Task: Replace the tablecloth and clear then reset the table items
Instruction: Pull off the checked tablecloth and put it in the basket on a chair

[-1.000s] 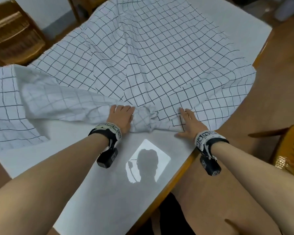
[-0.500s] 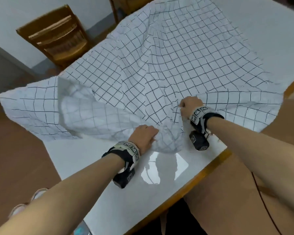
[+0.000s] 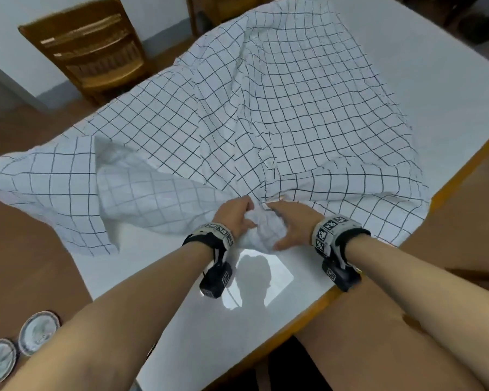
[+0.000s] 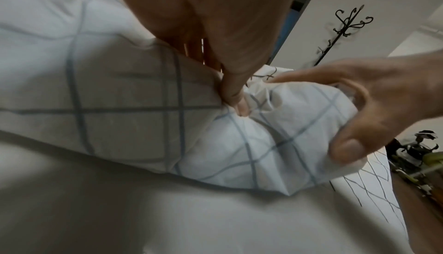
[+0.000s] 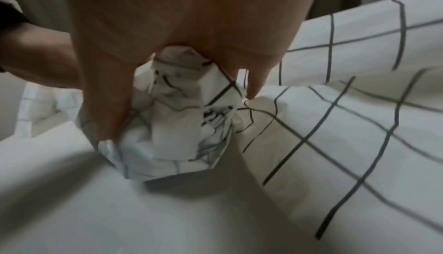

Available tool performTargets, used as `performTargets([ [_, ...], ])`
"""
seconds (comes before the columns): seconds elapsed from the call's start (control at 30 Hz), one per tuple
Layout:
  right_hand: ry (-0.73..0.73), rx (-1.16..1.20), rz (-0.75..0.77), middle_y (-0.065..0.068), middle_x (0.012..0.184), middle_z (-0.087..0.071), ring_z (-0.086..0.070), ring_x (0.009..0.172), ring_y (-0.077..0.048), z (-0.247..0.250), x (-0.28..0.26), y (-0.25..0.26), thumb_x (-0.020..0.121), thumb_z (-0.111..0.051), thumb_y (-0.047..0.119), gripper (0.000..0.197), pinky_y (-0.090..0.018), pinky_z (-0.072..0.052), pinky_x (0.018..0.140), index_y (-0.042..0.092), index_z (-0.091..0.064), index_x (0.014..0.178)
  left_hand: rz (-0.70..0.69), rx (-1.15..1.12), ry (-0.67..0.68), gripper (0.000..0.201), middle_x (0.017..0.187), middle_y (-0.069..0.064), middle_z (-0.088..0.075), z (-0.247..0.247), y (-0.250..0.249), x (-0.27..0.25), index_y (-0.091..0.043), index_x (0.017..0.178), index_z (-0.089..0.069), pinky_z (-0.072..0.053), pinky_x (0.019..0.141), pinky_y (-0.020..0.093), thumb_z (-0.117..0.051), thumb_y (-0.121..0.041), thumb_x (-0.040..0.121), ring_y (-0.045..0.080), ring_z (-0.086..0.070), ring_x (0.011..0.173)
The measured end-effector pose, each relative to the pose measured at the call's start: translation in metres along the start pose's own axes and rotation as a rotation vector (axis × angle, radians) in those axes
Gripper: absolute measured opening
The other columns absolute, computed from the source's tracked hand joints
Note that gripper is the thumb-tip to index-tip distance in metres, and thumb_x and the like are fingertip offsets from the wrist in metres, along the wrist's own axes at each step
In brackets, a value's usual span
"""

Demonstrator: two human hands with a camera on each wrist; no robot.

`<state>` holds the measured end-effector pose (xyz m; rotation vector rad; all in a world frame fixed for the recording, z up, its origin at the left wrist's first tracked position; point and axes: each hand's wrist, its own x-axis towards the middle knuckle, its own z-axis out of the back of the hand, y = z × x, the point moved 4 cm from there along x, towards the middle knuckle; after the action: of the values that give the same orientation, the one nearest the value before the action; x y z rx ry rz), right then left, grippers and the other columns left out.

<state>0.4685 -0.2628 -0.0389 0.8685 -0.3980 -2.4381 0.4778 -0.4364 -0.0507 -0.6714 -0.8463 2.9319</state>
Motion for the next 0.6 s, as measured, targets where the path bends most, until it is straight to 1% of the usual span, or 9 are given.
performTargets([
  [0.1, -0.060, 0.069, -0.034, -0.001, 0.132, -0.057, -0.054, 0.118, -0.023, -0.004, 0.004, -0.003, 0.076, -0.075, 0.038, 0.071, -0.031, -0.043, 0.094, 0.023, -0.047, 0.140, -0.029, 0.032, -0.027, 0.037, 0.098, 0.001, -0.059, 0.001, -0.003, 0.004, -0.016, 0.104, -0.054, -0.035, 0.070, 0.028, -0.077, -0.027, 0.078, 0.020, -0.052, 0.088],
  [0.17, -0.118, 0.146, -0.081, -0.004, 0.122, -0.063, -0.058, 0.111, -0.026, -0.003, 0.008, -0.010, 0.083, -0.070, 0.032, 0.049, -0.031, -0.043, 0.086, 0.023, -0.057, 0.130, -0.085, 0.071, -0.097, 0.036, 0.108, 0.002, -0.059, 0.005, -0.005, 0.002, -0.017, 0.113, -0.055, -0.041, 0.078, 0.030, -0.071, -0.026, 0.083, 0.022, -0.054, 0.100],
  [0.27, -0.252, 0.372, -0.166, -0.005, 0.104, -0.068, -0.062, 0.099, -0.027, 0.003, 0.019, -0.027, 0.086, -0.069, 0.023, 0.026, -0.026, -0.041, 0.077, 0.015, -0.067, 0.111, -0.377, 0.190, -0.282, 0.033, 0.111, 0.011, -0.061, 0.015, -0.016, -0.014, -0.008, 0.112, -0.062, -0.046, 0.085, 0.040, -0.064, -0.010, 0.079, 0.032, -0.056, 0.102],
  [0.33, -0.256, 0.517, -0.209, -0.005, 0.107, -0.064, -0.059, 0.099, -0.022, 0.010, 0.024, -0.034, 0.089, -0.067, 0.021, 0.029, -0.024, -0.039, 0.080, 0.009, -0.065, 0.115, -0.519, 0.290, -0.381, 0.037, 0.117, 0.013, -0.060, 0.019, -0.018, -0.029, -0.006, 0.111, -0.063, -0.045, 0.092, 0.046, -0.064, -0.004, 0.074, 0.033, -0.055, 0.108],
  [0.43, -0.231, 0.644, -0.292, -0.008, 0.109, -0.062, -0.058, 0.094, -0.017, 0.014, 0.023, -0.039, 0.095, -0.061, 0.024, 0.035, -0.023, -0.042, 0.080, 0.002, -0.062, 0.122, -0.509, 0.463, -0.278, 0.069, 0.149, 0.010, -0.040, 0.014, -0.015, -0.046, -0.010, 0.140, -0.046, -0.025, 0.114, 0.055, -0.066, -0.017, 0.074, 0.028, -0.036, 0.138],
  [0.5, -0.206, 0.702, -0.366, -0.006, 0.092, -0.064, -0.061, 0.070, -0.009, 0.006, 0.020, -0.044, 0.098, -0.057, 0.028, 0.036, -0.017, -0.045, 0.059, -0.001, -0.062, 0.119, -0.469, 0.580, -0.165, 0.091, 0.161, 0.008, -0.015, 0.006, -0.012, -0.050, -0.016, 0.153, -0.023, -0.009, 0.118, 0.056, -0.069, -0.025, 0.075, 0.027, -0.017, 0.148],
  [0.53, -0.198, 0.730, -0.402, -0.003, 0.080, -0.062, -0.058, 0.059, -0.007, 0.000, 0.018, -0.045, 0.098, -0.057, 0.029, 0.037, -0.013, -0.042, 0.047, -0.002, -0.063, 0.117, -0.456, 0.622, -0.133, 0.096, 0.163, 0.007, -0.006, 0.001, -0.013, -0.048, -0.020, 0.155, -0.013, -0.002, 0.118, 0.057, -0.069, -0.026, 0.077, 0.026, -0.010, 0.149],
  [0.57, -0.209, 0.754, -0.443, -0.002, 0.073, -0.059, -0.055, 0.055, -0.009, -0.006, 0.016, -0.047, 0.097, -0.057, 0.030, 0.037, -0.012, -0.040, 0.042, -0.002, -0.063, 0.114, -0.446, 0.644, -0.114, 0.098, 0.163, 0.005, -0.001, -0.005, -0.014, -0.044, -0.024, 0.156, -0.007, 0.003, 0.117, 0.056, -0.068, -0.022, 0.080, 0.025, -0.006, 0.150],
  [0.6, -0.241, 0.781, -0.479, -0.002, 0.072, -0.058, -0.054, 0.057, -0.012, -0.009, 0.013, -0.049, 0.096, -0.059, 0.031, 0.036, -0.014, -0.042, 0.043, -0.001, -0.064, 0.111, -0.441, 0.653, -0.106, 0.096, 0.164, 0.004, -0.002, -0.010, -0.015, -0.037, -0.026, 0.156, -0.006, 0.006, 0.116, 0.055, -0.066, -0.015, 0.082, 0.025, -0.005, 0.150],
])
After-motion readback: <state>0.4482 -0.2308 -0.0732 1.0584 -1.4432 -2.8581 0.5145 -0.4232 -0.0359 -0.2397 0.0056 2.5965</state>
